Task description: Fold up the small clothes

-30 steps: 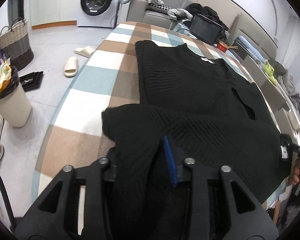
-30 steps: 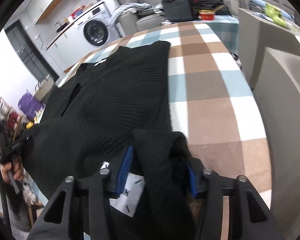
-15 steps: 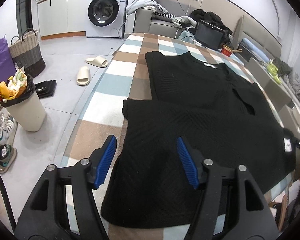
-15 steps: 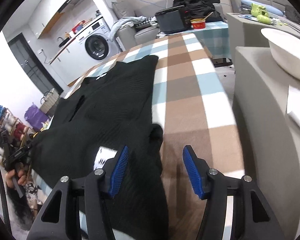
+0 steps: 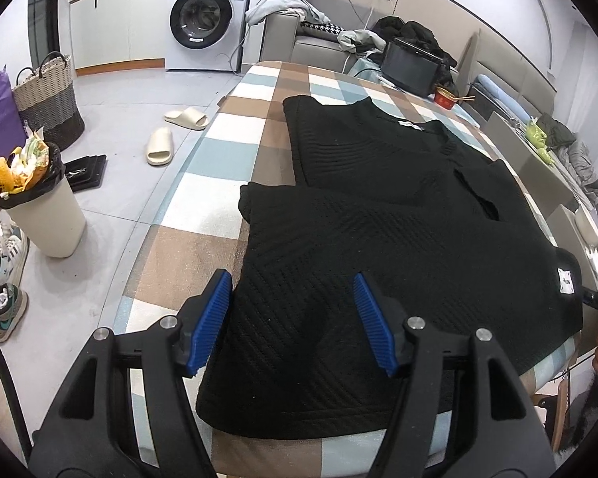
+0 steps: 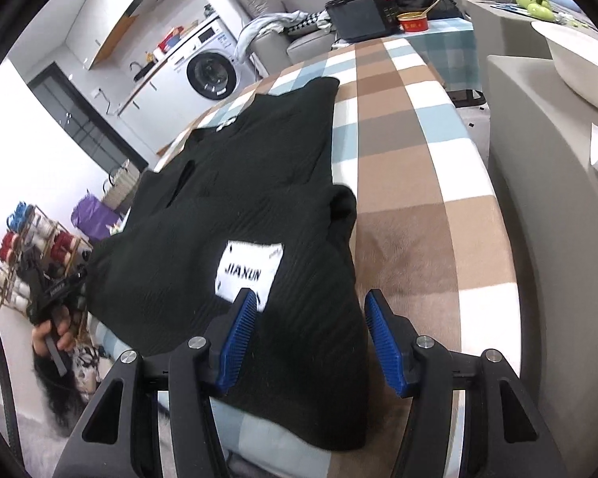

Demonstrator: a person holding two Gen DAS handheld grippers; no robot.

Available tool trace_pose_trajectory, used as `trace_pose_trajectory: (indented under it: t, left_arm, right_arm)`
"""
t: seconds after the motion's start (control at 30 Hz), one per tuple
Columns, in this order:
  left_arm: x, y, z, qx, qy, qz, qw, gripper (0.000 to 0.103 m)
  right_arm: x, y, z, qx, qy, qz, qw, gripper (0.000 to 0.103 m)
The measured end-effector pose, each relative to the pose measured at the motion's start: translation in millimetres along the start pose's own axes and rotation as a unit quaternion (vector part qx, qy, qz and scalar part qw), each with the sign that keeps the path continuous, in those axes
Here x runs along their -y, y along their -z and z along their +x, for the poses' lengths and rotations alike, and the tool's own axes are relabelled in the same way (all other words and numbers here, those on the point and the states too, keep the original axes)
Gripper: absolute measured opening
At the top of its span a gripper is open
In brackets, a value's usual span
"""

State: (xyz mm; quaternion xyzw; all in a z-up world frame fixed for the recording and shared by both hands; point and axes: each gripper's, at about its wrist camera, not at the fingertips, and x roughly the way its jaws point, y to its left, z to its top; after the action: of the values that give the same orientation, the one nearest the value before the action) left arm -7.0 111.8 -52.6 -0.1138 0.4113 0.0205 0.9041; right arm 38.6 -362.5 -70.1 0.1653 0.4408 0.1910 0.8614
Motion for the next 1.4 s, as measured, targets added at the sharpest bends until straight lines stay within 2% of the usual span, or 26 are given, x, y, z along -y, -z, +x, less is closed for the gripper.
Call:
trace_pose_trajectory:
  t: [0.23, 0.43, 0.53, 0.67, 0.73, 0.77, 0.8, 0.9, 0.97, 1.07, 1.17, 1.4]
  left_arm:
    - [1, 3, 2, 0.002, 0.012, -0.011, 0.9999, 0.061]
    - [2, 3, 3, -0.001, 0.012, -0.009, 0.9999, 0.061]
    - [3, 4, 2, -0.003, 0.024, -0.008, 0.9997, 0.061]
    - [3, 4, 3, 0.001, 0.022, -0.004, 0.9998, 0.06]
    - [3, 6, 6, -0.007, 0.021, -0.004, 0.9998, 0.041]
    - [3, 7, 7, -0.012, 0.014, 0.0, 0.9998, 0.034]
    - [2, 7, 8, -0.015, 0.002, 0.002, 0.9999, 0.019]
    - [-6, 7, 5, -0.011, 0.027, -0.013, 0.9995, 0.006]
    - [-6, 7, -1, 0.0, 0.046, -0.014, 0.9988, 0.005]
    - [-7, 4, -13, 0.026, 0.076, -0.022, 0.9965, 0.005]
    - [-9, 0, -25, 0.044, 0.102, -0.038, 0.9931, 0.005]
    - [-7, -30, -35, 0.093, 0.109, -0.046, 0.9886, 0.005]
  right_arm:
    - [-4, 7, -3, -0.007, 0.015, -0.016, 1.0, 0.058]
    - [-5, 6, -11, 0.004, -0.021, -0.016, 1.0, 0.057]
    - [-7, 7, -19, 0.023, -0.089, -0.015, 0.996, 0.057]
    - [-11, 8, -11, 0.015, -0.071, -0.03, 0.997, 0.057]
    - [-8, 9, -2, 0.003, -0.057, -0.027, 0.998, 0.039]
    - [-7, 8, 3, -0.001, -0.048, -0.027, 0.998, 0.034]
    - [-5, 8, 7, -0.006, -0.036, -0.025, 0.999, 0.027]
    - [-2, 8, 4, -0.001, -0.031, -0.024, 0.999, 0.012]
    - [-6, 8, -4, 0.022, -0.033, -0.036, 0.999, 0.01]
    - [-14, 7, -25, 0.095, -0.057, -0.048, 0.993, 0.008]
    - [-21, -1, -38, 0.136, -0.074, -0.04, 0.987, 0.008]
    - [-38, -37, -52, 0.21, -0.087, -0.042, 0.973, 0.008]
